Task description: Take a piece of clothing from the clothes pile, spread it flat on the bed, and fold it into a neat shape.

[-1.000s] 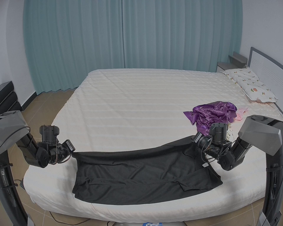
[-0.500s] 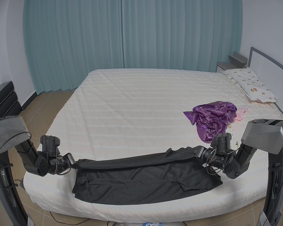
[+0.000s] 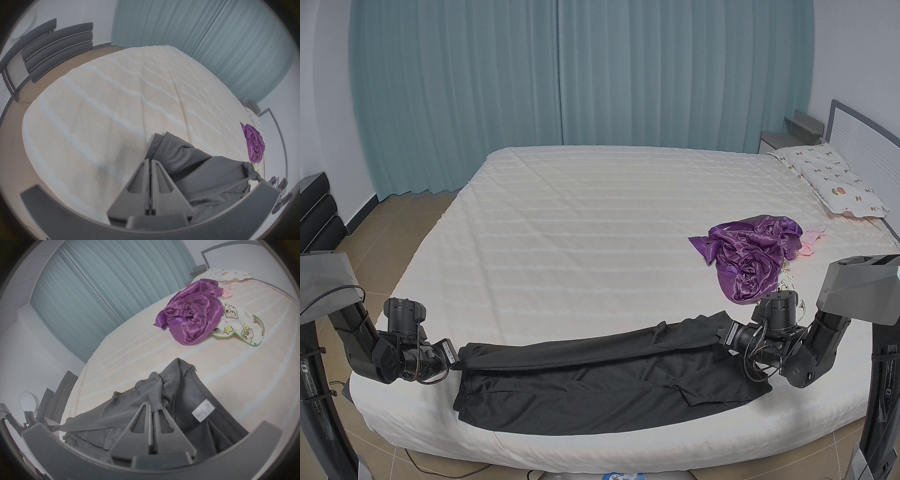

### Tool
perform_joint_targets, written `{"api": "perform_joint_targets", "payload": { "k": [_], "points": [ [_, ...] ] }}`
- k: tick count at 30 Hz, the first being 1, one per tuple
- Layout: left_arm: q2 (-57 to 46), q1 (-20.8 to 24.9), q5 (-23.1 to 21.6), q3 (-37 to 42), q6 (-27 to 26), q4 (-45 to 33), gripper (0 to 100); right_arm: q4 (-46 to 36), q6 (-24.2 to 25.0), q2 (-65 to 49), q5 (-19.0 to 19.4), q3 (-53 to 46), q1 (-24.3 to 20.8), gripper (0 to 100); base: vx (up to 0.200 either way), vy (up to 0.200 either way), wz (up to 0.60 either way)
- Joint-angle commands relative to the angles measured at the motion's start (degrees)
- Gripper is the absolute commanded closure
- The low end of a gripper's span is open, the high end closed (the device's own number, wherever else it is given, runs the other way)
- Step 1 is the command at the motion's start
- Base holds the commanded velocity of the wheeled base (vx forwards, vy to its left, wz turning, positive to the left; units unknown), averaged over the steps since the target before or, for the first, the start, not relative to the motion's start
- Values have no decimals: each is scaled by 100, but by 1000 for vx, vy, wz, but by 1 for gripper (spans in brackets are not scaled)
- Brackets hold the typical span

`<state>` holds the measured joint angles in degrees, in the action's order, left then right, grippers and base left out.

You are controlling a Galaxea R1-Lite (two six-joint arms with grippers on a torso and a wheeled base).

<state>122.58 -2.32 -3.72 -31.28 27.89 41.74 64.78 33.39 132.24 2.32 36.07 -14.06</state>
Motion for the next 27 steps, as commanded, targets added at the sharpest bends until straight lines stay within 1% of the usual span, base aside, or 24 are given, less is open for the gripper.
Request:
{"api": "perform_joint_targets", "payload": {
  "k": [1,3,4,7,9,12,17,22,23,24,27],
  "points": [
    [-23,-6,-6,201,-188,18,100,-1,-78,-14,67,-259,17,100,0,0,0],
    [-23,-6,-6,210,-196,27,100,-1,-96,-14,76,-276,17,100,0,0,0],
    [12,-6,-6,237,-232,18,100,-1,-201,47,85,-329,17,100,0,0,0],
    [12,3,-6,289,-240,1,100,-1,-254,73,85,-390,17,100,0,0,0],
    [56,21,3,403,-267,10,100,8,-386,91,85,-452,17,100,0,0,0],
    [240,21,11,430,-451,36,100,8,-527,179,85,-470,8,100,0,0,0],
    [451,38,55,430,-486,45,100,219,-579,328,76,-478,-53,100,0,0,0],
    [469,82,55,439,-478,1,100,228,-641,390,76,-496,-53,100,0,0,0],
    [504,91,55,421,-469,18,100,246,-641,425,76,-496,-62,0,0,0,0],
    [513,100,55,421,-469,36,0,263,-632,425,76,-487,-71,0,0,0,0],
    [513,100,55,421,-451,45,0,404,-588,372,85,-505,-62,0,0,0,0]
  ]
}}
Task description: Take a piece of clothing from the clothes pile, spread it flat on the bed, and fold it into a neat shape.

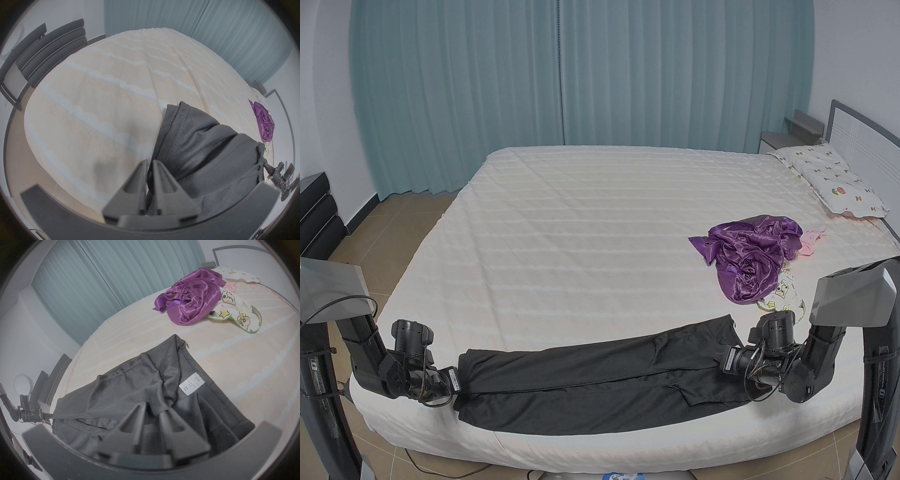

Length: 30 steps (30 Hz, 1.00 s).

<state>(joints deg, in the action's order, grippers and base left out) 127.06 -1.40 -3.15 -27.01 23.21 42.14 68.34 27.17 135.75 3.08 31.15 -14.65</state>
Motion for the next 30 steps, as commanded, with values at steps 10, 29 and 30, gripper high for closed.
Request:
{"api": "perform_joint_targets", "payload": {
  "k": [10,29,30],
  "points": [
    [-419,-273,-204,188,439,-4,0,874,552,-453,17,-663,226,0,0,0,0],
    [-876,-422,-1742,1383,237,488,0,2157,2688,-348,175,-1867,182,0,0,0,0],
    [-744,-290,-1725,1541,131,708,0,2157,2732,-365,175,-1875,182,0,0,0,0]
  ]
}}
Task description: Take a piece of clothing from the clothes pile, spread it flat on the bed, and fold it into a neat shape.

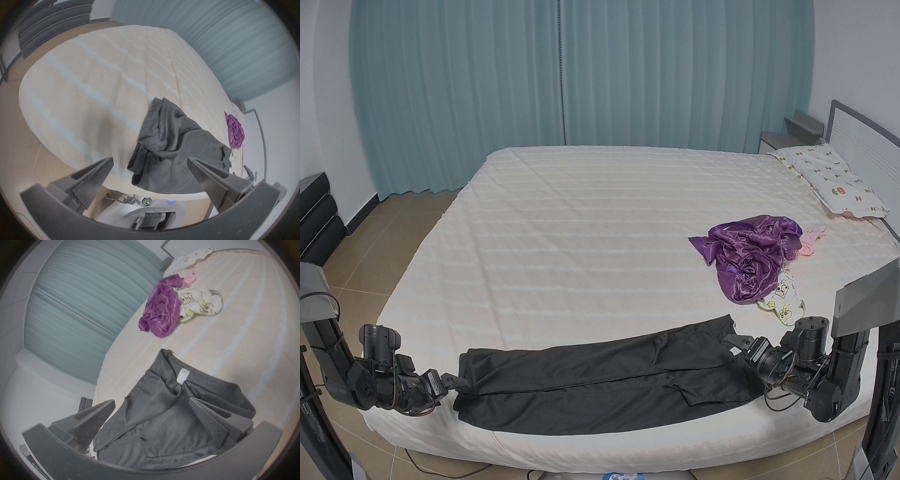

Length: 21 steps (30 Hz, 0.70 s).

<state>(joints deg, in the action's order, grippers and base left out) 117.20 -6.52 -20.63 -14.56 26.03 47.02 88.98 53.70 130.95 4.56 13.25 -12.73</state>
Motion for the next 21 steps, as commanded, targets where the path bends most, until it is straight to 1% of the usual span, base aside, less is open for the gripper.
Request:
{"api": "perform_joint_targets", "payload": {
  "k": [1,4,5,7,11,17,18,21],
  "points": [
    [321,327,41,357,-177,334,0,93,79,115,27,-95,-11,0,0,0,0],
    [444,468,111,418,-177,536,0,93,88,124,36,-121,-2,0,0,0,0],
    [558,556,235,462,-186,756,0,93,88,132,36,-121,-2,0,0,0,0],
    [708,635,358,489,-194,897,0,93,88,132,36,-121,-11,0,0,0,0],
    [998,793,753,506,-194,1257,0,93,88,132,36,-139,-19,0,0,0,0],
    [1112,872,902,489,-186,1354,0,102,79,106,36,-191,-19,0,0,0,0],
    [1121,881,929,480,-186,1354,100,93,79,106,36,-191,-19,0,0,0,0],
    [1147,960,1087,471,-133,1354,100,93,70,115,36,-200,-28,0,0,0,0]
  ]
}}
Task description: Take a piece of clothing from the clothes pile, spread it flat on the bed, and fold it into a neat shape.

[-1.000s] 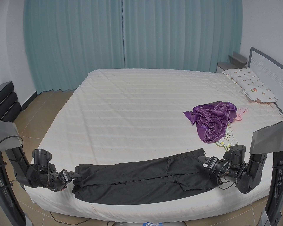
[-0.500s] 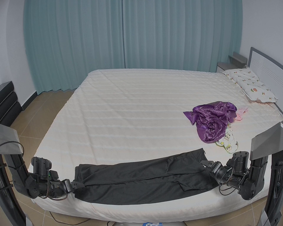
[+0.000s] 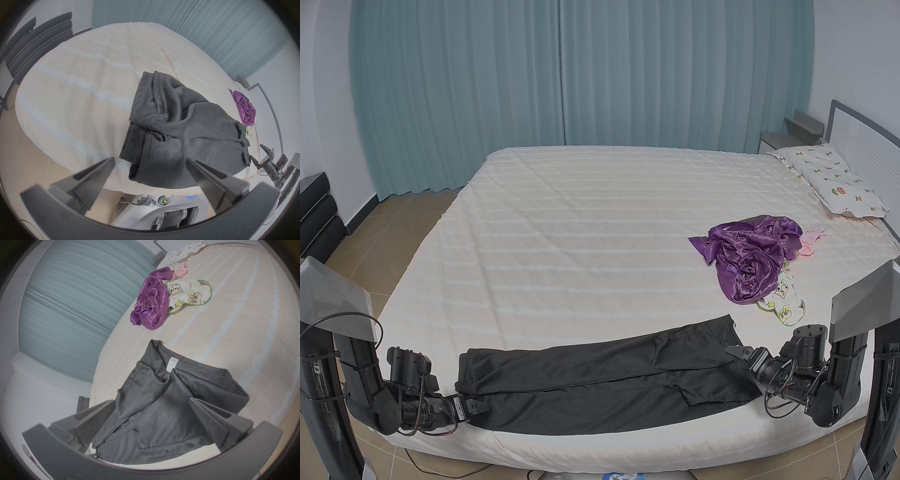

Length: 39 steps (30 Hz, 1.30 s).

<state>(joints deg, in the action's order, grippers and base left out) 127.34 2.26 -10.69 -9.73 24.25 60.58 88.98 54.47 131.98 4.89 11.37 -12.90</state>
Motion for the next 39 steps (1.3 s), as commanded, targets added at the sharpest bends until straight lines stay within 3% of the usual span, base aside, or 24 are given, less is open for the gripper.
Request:
{"api": "perform_joint_targets", "payload": {
  "k": [1,8,24,25,29,36,39],
  "points": [
    [133,108,208,15,80,-2,100,93,-15,21,3,-48,-11,0,0,0,0],
    [27,117,375,252,458,-2,100,102,-77,-58,-14,-258,-11,0,0,0,0],
    [19,82,726,384,476,-2,100,102,-103,-58,-14,-346,-55,0,0,0,0],
    [1,73,726,384,476,-2,0,102,-103,-58,-14,-346,-55,0,0,0,0],
    [-315,3,718,384,484,7,0,102,-103,-75,-14,-355,-55,0,0,0,0],
    [-1291,-718,278,208,458,-37,0,102,-94,-137,-5,-364,-55,0,0,0,0],
    [-1309,-762,269,-152,484,-90,0,102,-94,-128,-5,-355,-55,0,0,0,0]
  ]
}}
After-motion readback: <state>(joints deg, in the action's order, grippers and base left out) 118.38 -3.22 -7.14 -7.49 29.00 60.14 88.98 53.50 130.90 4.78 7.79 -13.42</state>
